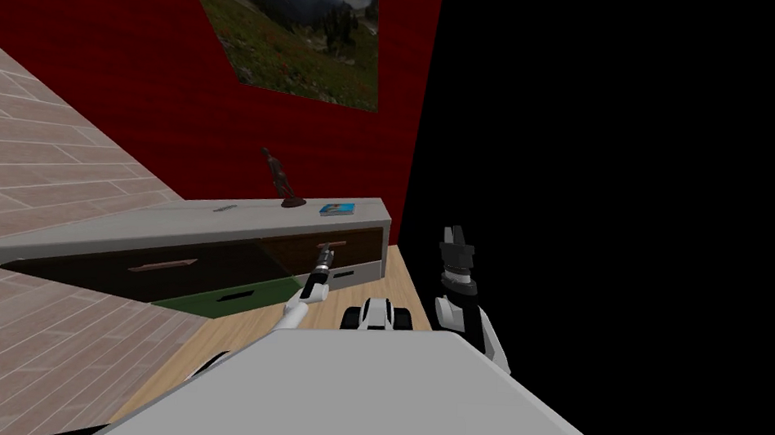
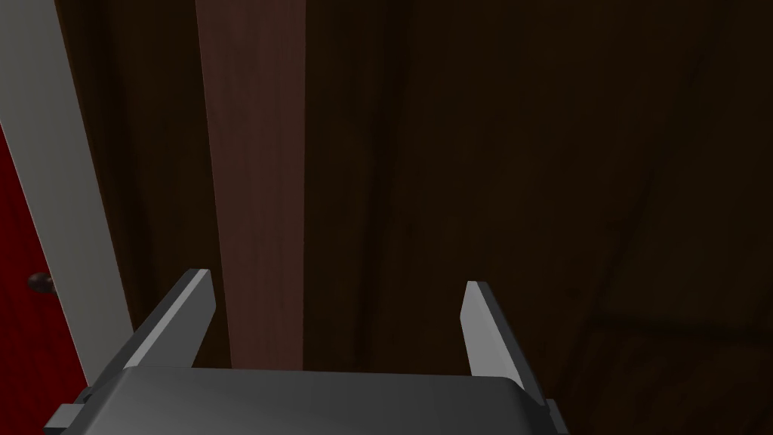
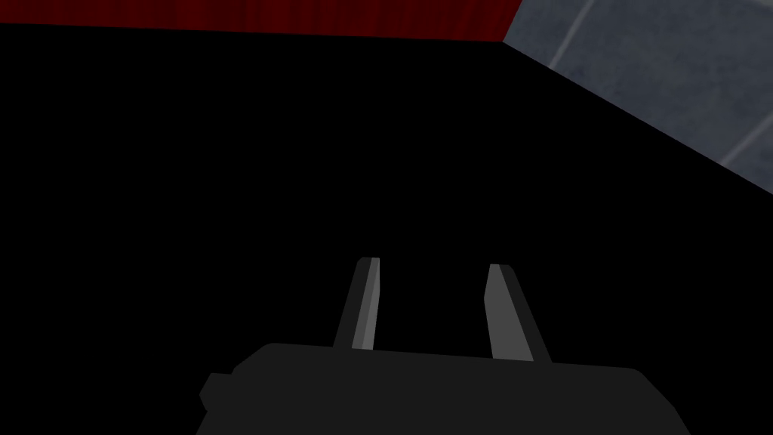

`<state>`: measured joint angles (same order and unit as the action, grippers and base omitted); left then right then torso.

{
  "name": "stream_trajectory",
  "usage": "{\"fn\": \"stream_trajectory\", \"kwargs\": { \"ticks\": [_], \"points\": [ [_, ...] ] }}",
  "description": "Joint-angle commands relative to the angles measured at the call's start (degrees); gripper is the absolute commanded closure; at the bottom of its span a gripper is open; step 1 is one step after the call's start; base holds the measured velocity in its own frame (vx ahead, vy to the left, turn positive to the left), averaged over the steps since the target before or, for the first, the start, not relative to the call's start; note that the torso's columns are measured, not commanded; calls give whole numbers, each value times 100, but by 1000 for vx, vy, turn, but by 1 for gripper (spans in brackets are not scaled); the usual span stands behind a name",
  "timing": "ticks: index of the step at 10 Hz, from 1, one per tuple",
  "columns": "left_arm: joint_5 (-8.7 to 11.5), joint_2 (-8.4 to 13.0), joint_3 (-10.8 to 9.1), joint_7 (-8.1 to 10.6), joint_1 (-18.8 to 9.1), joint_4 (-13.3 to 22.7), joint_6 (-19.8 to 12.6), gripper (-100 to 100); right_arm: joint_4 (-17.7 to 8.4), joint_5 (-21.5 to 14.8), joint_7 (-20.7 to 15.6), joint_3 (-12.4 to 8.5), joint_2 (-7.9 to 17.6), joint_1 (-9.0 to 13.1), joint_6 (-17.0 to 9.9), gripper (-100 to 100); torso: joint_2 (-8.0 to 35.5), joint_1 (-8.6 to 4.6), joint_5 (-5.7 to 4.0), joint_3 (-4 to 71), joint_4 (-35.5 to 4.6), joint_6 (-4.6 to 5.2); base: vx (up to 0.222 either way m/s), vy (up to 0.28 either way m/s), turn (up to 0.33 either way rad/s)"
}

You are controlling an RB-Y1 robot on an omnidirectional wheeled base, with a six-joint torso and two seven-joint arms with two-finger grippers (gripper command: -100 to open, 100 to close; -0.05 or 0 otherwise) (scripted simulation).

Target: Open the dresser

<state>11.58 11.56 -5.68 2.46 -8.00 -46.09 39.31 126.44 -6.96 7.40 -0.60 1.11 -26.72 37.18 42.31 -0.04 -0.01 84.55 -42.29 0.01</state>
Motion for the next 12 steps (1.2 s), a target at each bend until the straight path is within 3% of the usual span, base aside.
{"fn": "stream_trajectory", "kwargs": {
  "ticks": [1, 2, 3, 6, 7, 8, 9, 10, 11, 12],
  "points": [
    [145, 200, 98, 25, -402, 419, 38, -100, 0, 0, 0, 0, 0, 0, 0, 0, 2, -1, -2, -1, -1, -2, -47, -39, 40],
    [145, 200, 98, 25, -402, 490, 38, -100, 0, 0, 0, 0, 0, 0, 0, 0, -1, 3, 0, 0, 0, 1, -20, -20, -19],
    [274, 382, 182, 54, -635, 656, 117, -100, 0, 0, 0, 0, 0, 0, 0, 0, -10, 10, 2, 6, 3, 0, -28, -35, 95],
    [274, 382, 182, 54, -783, 956, 117, -100, 0, 0, 0, 0, 0, 0, 0, 0, -5, 8, 2, 3, 2, -1, -18, -17, 10],
    [402, 564, 265, 82, -1090, 1235, 196, -100, 0, 0, 0, 0, 0, 0, 0, 0, -7, 12, 3, 4, 2, -1, -35, -22, 76],
    [337, 481, 237, 86, -1050, 1294, 244, -100, 0, 0, 0, 0, 0, 0, 0, 0, 0, 4, -1, 1, -1, -3, -23, -18, 15],
    [274, 382, 182, 54, -791, 1052, 117, 100, 0, 0, 0, 0, 0, 0, 0, 0, -3, 6, -1, 1, -1, -3, 24, 18, -63],
    [274, 382, 182, 54, -783, 989, 117, 100, 0, 0, 0, 0, 1, 0, 0, 0, -14, 14, 3, 7, 4, -1, 28, 31, -19],
    [145, 200, 98, 25, -577, 761, 38, 100, 0, 0, 0, 0, 0, 0, 0, 0, -52, 39, 31, 27, 42, 6, 35, 35, -80],
    [145, 200, 98, 25, -464, 626, 38, 100, 0, 0, 0, -1, 1, -1, 0, 0, -72, 36, 38, 41, 50, 26, 40, 44, -37]
  ]
}}
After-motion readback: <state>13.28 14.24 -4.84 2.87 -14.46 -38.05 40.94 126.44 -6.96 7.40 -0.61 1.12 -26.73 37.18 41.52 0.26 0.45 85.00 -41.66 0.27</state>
